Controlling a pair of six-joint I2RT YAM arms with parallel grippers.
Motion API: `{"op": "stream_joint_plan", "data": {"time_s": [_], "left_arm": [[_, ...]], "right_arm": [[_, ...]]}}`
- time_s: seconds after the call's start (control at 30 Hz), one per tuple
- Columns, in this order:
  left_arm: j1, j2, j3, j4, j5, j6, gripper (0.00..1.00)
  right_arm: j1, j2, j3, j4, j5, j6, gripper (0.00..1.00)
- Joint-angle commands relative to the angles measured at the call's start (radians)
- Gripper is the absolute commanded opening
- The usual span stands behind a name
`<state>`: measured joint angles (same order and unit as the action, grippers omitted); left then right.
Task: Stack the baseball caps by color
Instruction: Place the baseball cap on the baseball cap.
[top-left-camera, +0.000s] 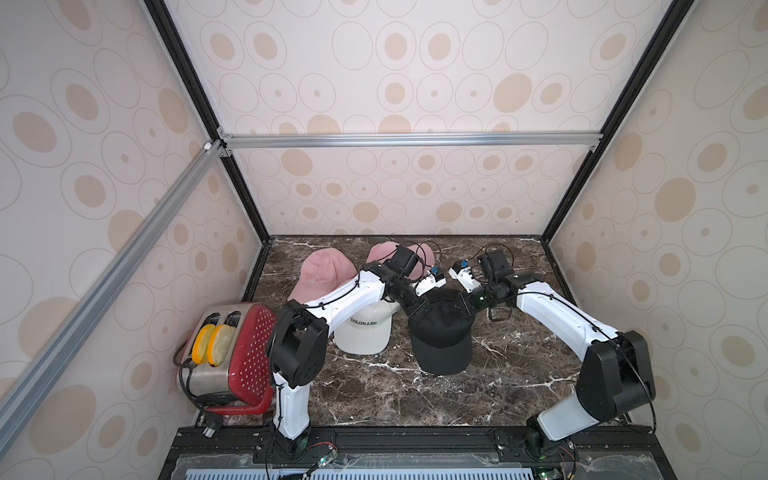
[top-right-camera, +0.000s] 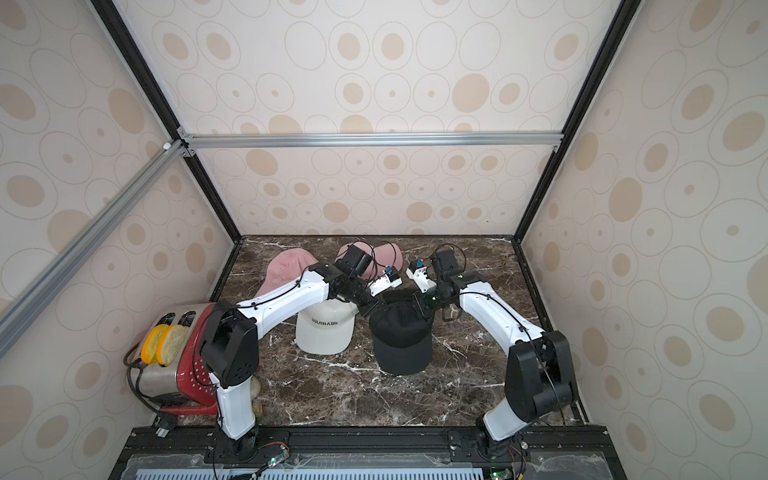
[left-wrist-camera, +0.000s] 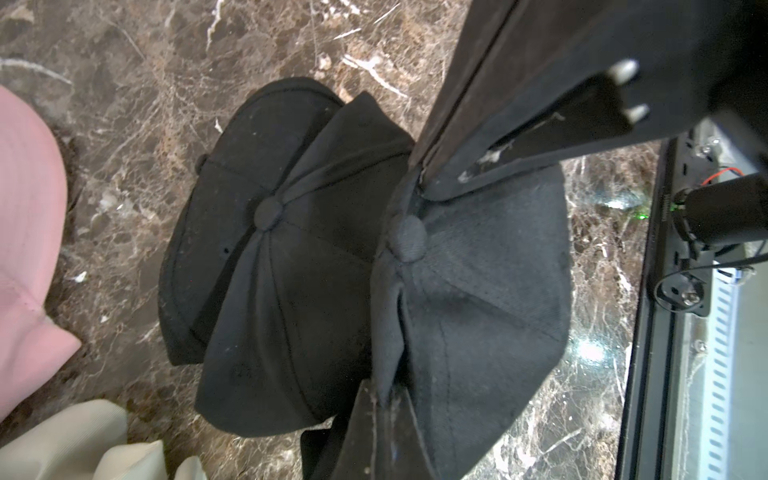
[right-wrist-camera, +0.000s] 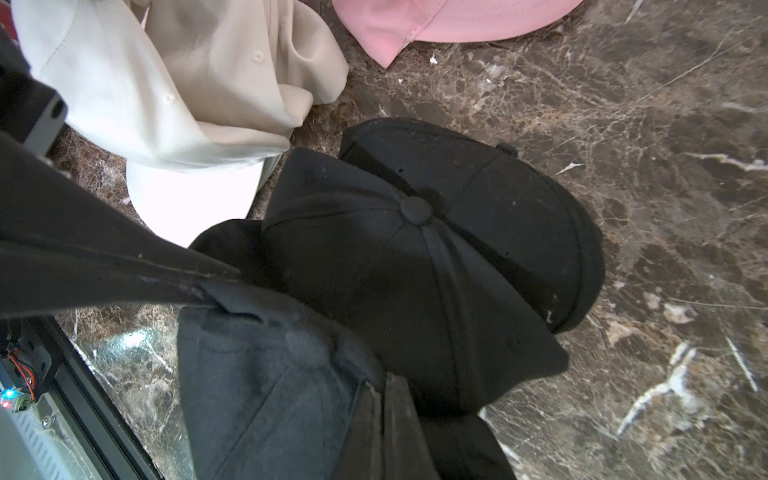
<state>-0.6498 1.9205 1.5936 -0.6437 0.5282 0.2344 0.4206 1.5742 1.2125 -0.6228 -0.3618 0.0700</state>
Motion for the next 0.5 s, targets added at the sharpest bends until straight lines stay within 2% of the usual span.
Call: {"op": "stream_joint_plan", "data": {"time_s": [0.0, 0.07, 0.13, 0.17, 0.2, 0.23, 0.3, 0.47], "left_arm": [[0.001, 0.014, 0.052, -0.042, -0.068, -0.037, 0.00], [0.000, 0.029, 0.064, -0.040, -0.100, -0.056, 0.03], [0.001, 0.050, 0.085, -0.042, -0.133, -0.085, 0.17], [0.000, 0.059, 0.095, -0.042, -0.145, -0.103, 0.18], [0.000, 0.069, 0.106, -0.041, -0.156, -0.130, 0.19], [0.000, 0.073, 0.116, -0.035, -0.162, -0.153, 0.23], [0.000, 0.068, 0.118, -0.010, -0.161, -0.190, 0.31], [0.000, -0.014, 0.067, 0.088, -0.130, -0.245, 0.52]], "right_arm": [[-0.005, 0.030, 0.036, 0.026, 0.039, 0.021, 0.01], [-0.005, 0.053, 0.048, 0.034, 0.041, 0.026, 0.03], [-0.006, 0.077, 0.060, 0.029, 0.070, 0.034, 0.05], [-0.005, 0.083, 0.064, 0.028, 0.088, 0.044, 0.06], [-0.006, 0.086, 0.062, 0.032, 0.110, 0.059, 0.13], [-0.006, 0.079, 0.051, 0.049, 0.128, 0.079, 0.23], [-0.004, 0.050, 0.019, 0.099, 0.157, 0.119, 0.37], [-0.005, -0.107, -0.105, 0.241, 0.295, 0.192, 0.53]]}}
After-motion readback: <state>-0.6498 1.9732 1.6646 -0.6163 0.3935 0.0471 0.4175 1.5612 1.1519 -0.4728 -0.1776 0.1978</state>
